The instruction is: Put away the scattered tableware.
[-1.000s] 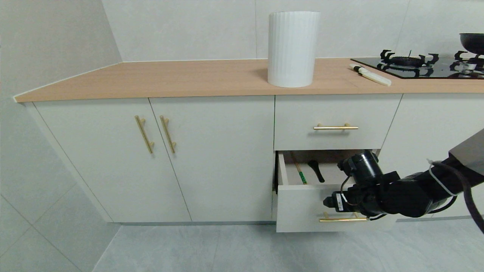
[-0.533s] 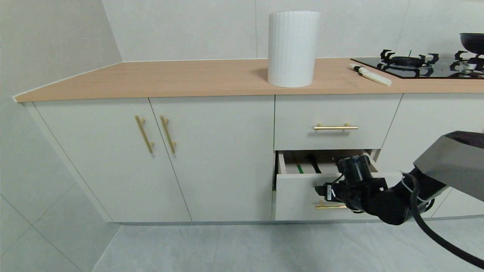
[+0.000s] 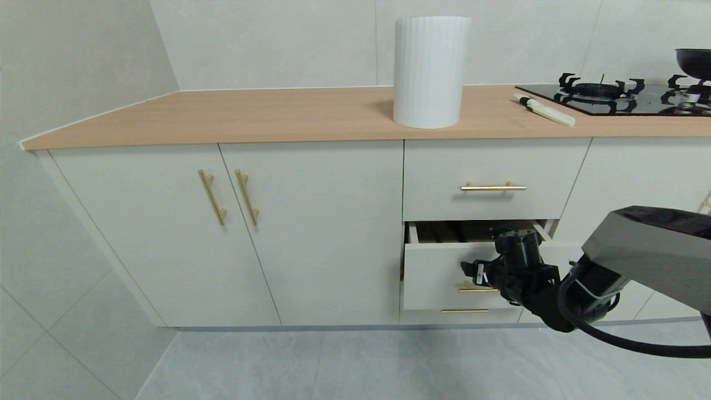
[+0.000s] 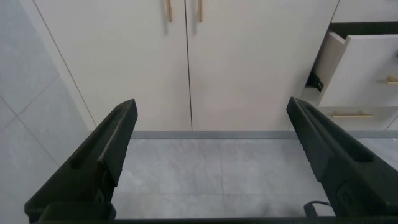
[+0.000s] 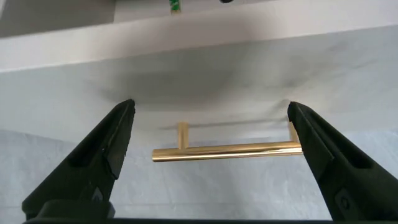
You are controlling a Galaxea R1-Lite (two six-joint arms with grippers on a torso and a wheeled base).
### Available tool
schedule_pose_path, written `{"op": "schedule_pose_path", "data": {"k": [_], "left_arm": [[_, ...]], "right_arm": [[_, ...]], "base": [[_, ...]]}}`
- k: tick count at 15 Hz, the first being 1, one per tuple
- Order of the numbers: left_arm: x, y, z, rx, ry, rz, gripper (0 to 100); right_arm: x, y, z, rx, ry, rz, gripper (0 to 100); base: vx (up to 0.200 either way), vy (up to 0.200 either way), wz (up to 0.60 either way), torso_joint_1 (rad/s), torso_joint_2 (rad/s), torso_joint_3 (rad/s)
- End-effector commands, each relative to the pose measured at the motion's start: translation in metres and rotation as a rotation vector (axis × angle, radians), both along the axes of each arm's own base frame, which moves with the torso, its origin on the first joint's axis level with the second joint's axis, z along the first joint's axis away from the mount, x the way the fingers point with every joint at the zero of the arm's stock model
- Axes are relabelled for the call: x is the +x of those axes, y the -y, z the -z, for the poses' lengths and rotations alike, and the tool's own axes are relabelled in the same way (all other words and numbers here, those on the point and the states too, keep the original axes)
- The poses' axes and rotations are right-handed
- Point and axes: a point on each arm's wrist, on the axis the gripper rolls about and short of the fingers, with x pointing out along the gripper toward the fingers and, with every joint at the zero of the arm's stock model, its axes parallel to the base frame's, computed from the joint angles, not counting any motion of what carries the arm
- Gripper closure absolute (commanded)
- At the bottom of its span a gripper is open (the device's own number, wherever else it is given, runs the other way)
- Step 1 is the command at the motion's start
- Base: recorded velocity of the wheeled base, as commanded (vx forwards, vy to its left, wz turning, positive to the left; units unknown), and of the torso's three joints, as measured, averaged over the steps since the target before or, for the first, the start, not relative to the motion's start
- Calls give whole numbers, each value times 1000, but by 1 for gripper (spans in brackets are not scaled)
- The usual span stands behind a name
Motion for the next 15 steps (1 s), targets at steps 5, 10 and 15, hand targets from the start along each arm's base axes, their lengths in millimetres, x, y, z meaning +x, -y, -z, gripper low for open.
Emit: {"op": "schedule_pose_path", "data": {"k": [5, 10, 15], "left_arm": [[0, 0, 0, 0, 0, 0, 0], [0, 0, 0, 0, 0, 0, 0], [0, 0, 0, 0, 0, 0, 0]], "right_arm": [[26, -1, 3, 9, 53, 27, 0], [45, -2, 5, 20, 101, 48, 0], [69, 6, 12, 38, 156, 144, 0]], "base": [[0, 0, 0, 0, 0, 0], [0, 0, 0, 0, 0, 0], [0, 0, 0, 0, 0, 0]]}}
